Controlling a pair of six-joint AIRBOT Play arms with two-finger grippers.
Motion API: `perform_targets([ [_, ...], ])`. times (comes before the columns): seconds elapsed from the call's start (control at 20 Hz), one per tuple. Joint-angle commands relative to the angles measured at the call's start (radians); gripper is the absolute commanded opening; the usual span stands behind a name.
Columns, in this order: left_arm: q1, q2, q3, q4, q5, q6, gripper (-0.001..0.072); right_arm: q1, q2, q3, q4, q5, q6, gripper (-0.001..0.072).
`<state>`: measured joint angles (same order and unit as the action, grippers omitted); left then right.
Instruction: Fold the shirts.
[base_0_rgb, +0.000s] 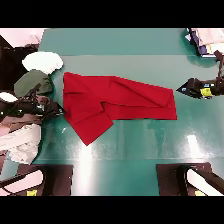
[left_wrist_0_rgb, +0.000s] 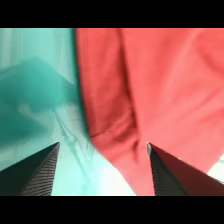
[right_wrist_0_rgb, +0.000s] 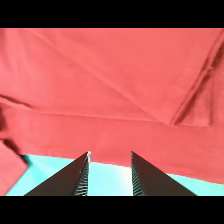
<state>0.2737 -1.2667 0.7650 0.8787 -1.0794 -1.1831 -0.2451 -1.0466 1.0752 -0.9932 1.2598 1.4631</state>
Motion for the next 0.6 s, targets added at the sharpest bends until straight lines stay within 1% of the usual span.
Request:
perform_targets([
  [0.0,0.000,-0.027,-0.033,-0.045,0.024,0.036,0.0638,-0.001,0.008,-0.011,0.055,-0.004,0.000,0.0293],
  [0.05,0.000,-0.033,-0.033,-0.059,0.024,0.040,0.0637,-0.001,0.008,-0.011,0.056,-0.004,-0.001,0.0293],
  [0.1,0.000,-0.039,-0.033,-0.072,0.024,0.044,0.0529,-0.001,0.008,-0.011,0.056,-0.004,-0.001,0.0293],
  [0.15,0.000,-0.040,-0.033,-0.080,0.027,0.066,0.0408,-0.001,0.008,-0.011,0.056,-0.004,-0.001,0.0293],
  [0.2,0.000,-0.040,-0.033,-0.087,0.032,0.065,0.0368,-0.001,0.008,-0.011,0.056,-0.003,-0.001,0.0293],
  [0.4,0.000,-0.040,-0.033,-0.095,0.039,0.065,0.0364,-0.001,0.008,-0.011,0.056,-0.003,-0.001,0.0293],
  [0.55,-0.021,-0.040,-0.033,-0.101,0.073,0.064,0.0355,-0.001,0.008,-0.011,0.056,-0.004,-0.001,0.0293],
])
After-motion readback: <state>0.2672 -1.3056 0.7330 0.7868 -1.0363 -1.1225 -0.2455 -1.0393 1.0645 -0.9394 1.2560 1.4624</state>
